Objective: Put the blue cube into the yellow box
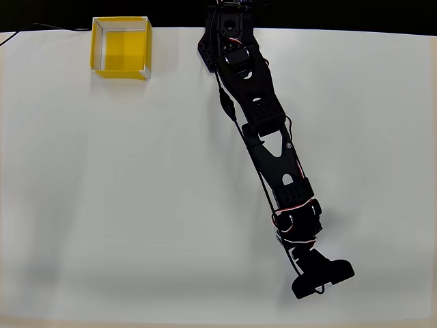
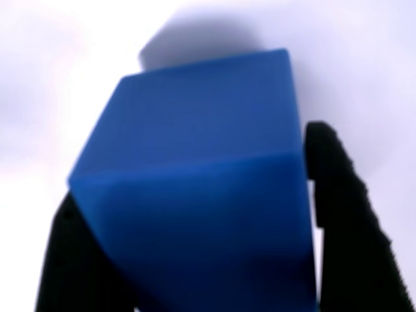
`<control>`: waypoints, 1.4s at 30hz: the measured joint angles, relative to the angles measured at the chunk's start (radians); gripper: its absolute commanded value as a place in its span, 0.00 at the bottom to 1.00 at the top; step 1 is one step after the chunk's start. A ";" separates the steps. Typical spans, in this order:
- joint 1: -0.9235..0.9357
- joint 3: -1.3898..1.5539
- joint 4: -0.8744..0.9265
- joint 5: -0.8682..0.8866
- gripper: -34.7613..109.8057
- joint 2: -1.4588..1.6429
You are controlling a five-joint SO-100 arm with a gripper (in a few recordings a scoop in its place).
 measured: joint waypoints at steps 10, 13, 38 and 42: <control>0.229 0.390 -0.055 0.023 0.30 0.356; 0.353 0.512 -0.115 0.017 0.30 0.476; 1.394 0.908 -0.201 0.066 0.30 1.267; 1.509 1.065 -0.172 0.067 0.30 1.373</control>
